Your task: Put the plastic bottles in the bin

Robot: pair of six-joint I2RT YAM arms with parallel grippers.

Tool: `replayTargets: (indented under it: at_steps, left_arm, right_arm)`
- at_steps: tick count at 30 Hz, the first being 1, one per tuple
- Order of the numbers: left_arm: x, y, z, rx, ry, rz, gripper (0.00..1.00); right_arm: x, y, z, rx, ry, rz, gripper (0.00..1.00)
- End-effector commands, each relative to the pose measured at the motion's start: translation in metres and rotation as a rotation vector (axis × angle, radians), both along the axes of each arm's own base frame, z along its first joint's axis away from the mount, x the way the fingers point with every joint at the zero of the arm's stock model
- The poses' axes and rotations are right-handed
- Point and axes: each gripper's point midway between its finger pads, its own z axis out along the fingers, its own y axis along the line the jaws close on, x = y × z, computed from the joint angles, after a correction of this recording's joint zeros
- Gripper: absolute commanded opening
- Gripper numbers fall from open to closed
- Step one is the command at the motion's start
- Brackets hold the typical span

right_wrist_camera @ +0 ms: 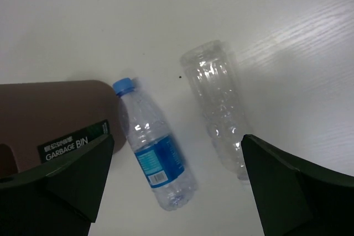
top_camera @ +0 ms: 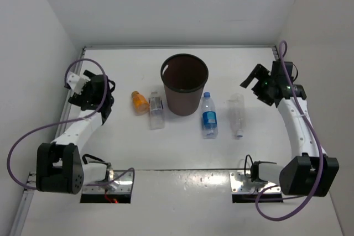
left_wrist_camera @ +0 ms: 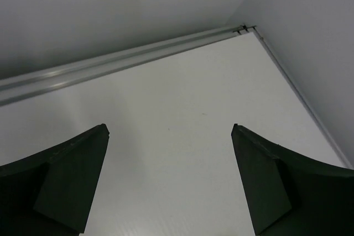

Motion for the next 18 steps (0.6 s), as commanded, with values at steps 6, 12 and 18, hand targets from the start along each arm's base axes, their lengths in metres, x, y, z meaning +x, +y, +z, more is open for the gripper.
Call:
replayTargets:
  at_steps: [6, 12, 18]
  left_arm:
    - [0.045, -0.022, 0.027, 0.39, 0.27, -0.391, 1.0]
    - [0.067, -0.008, -0.003, 0.047, 0.296, -0.298, 1.0]
    - [0.093, -0.022, -0.009, -0.068, 0.216, -0.43, 1.0]
  right_arm:
    - [-0.001, -0.013, 0.025, -0.037, -0.035, -0.074, 1.0]
    - [0.014, 0.024, 0.039, 0.103, -0.172, 0.092, 1.0]
    - [0.014, 0.031, 0.008, 0.146, -0.078, 0.151, 1.0]
